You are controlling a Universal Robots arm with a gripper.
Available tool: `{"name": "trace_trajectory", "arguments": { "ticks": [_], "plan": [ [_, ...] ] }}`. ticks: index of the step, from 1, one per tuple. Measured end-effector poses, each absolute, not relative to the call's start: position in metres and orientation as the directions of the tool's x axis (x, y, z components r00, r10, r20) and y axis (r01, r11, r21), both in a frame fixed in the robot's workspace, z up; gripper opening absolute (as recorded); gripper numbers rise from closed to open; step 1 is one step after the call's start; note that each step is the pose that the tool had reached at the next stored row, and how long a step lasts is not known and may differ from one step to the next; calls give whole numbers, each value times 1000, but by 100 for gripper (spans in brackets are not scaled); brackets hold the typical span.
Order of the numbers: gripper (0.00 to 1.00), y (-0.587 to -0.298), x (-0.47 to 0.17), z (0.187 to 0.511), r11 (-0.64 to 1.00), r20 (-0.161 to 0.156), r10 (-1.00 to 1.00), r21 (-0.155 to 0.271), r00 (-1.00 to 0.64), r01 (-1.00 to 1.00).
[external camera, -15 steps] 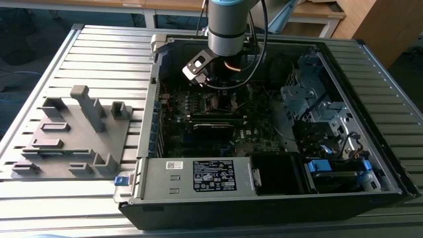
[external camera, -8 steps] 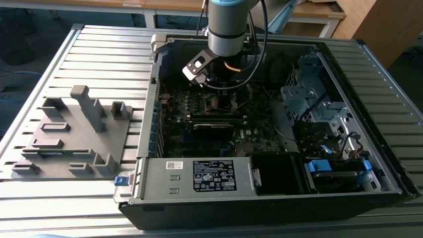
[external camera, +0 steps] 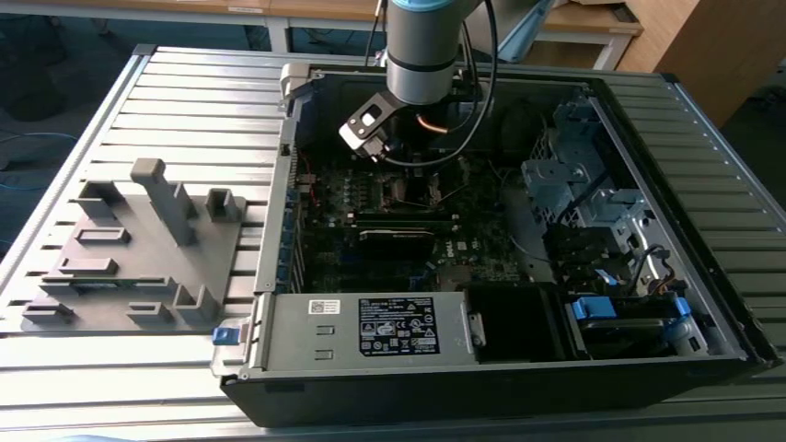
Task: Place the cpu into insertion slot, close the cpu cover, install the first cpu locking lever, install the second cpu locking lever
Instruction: 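Place the cpu into insertion slot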
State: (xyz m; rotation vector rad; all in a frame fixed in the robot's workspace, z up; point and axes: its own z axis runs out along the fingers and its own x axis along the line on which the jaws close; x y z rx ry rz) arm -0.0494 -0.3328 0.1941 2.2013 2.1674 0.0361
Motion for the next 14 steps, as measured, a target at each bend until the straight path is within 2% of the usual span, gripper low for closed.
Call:
{"name": "trace_trajectory", "arguments": {
  "ticks": [14],
  "plan": [
    [54,-333,-50,192,-11,-17,1000,53,12,999]
  ]
}}
